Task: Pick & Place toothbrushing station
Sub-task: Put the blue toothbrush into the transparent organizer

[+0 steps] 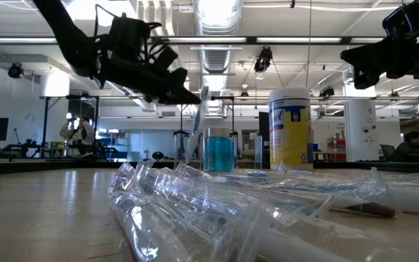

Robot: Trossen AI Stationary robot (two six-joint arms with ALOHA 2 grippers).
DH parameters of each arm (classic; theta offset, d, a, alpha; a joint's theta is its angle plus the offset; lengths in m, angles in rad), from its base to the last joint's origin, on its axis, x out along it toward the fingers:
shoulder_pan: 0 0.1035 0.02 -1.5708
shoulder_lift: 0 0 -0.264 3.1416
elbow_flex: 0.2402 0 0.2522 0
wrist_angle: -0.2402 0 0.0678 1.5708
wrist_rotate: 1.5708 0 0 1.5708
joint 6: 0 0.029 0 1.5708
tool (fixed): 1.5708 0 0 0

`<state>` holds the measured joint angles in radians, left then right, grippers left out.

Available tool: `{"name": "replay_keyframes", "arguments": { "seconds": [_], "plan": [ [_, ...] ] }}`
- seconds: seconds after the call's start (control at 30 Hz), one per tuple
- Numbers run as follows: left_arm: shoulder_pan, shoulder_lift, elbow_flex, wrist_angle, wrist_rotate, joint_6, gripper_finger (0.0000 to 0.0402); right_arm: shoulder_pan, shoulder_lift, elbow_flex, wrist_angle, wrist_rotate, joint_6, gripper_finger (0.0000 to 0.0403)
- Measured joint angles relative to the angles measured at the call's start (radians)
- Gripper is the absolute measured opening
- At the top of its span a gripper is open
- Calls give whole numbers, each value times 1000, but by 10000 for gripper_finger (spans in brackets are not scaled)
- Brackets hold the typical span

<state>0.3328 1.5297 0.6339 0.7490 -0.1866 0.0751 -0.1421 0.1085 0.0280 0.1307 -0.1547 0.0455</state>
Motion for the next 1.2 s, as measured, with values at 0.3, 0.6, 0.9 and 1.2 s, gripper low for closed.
{"name": "replay_keyframes", "arguments": {
  "seconds": [0.3,0.6,0.9,1.2],
  "plan": [
    [-2,41,-41,6,-26,-67,0,0,4,0,0,0,5,8],
    [-1,37,-78,14,-27,-153,21,0,8,0,1,0,4,8],
    [-3,-12,-80,-18,74,-160,116,0,8,0,1,0,4,8],
    [-14,-278,-81,-221,140,-158,189,0,13,0,0,0,4,8]
  ]
}}
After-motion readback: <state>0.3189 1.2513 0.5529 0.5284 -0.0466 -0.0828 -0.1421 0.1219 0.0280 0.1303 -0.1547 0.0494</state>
